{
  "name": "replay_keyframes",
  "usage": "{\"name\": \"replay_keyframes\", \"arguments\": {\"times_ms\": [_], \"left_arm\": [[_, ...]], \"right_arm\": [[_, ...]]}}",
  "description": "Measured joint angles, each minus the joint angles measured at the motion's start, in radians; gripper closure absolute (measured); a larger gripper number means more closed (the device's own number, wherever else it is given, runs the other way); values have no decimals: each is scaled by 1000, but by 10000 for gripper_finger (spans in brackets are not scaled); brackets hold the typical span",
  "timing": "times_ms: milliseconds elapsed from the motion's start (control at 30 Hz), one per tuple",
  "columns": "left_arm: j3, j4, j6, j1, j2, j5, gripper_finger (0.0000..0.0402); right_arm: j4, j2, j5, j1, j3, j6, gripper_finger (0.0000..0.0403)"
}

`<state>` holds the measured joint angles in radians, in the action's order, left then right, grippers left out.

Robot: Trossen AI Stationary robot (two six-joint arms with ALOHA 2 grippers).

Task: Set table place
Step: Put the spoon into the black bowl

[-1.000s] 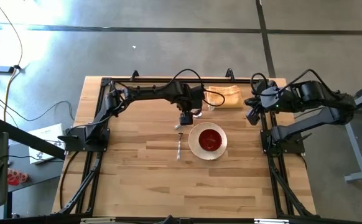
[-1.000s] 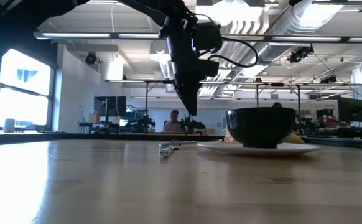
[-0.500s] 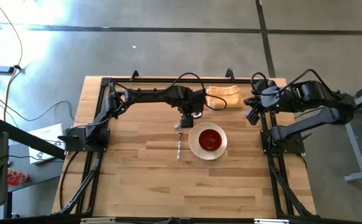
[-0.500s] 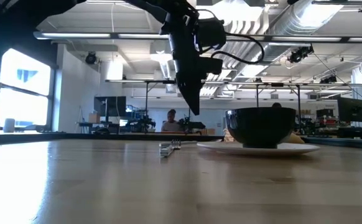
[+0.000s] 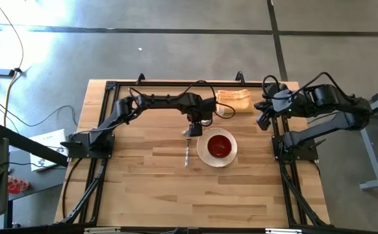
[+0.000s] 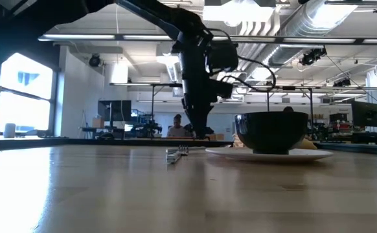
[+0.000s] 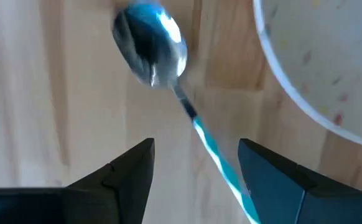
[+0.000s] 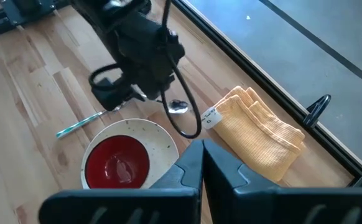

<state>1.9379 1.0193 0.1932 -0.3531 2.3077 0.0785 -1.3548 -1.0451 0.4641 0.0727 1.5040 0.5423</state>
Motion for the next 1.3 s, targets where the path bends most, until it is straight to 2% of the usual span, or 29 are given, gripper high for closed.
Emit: {"name": "replay_keyframes", "arguments": {"times_ms": [367,767,900,1100,1300], "left_arm": [[-3,8,-67,-1,38,-21,181],[0,-33,-59,0,66,-63,184],[-1,-44,-57,-7,66,-64,229],[-1,-44,-31,-10,66,-67,380],[6,-10,-19,-13,36,-52,394]], "right_arm": [[0,0,-1,0,0,0,402],[0,0,-1,0,0,-1,402],[0,0,0,0,0,-1,402],[0,0,2,0,0,0,402],[-1,0,2,0,0,0,402]]}}
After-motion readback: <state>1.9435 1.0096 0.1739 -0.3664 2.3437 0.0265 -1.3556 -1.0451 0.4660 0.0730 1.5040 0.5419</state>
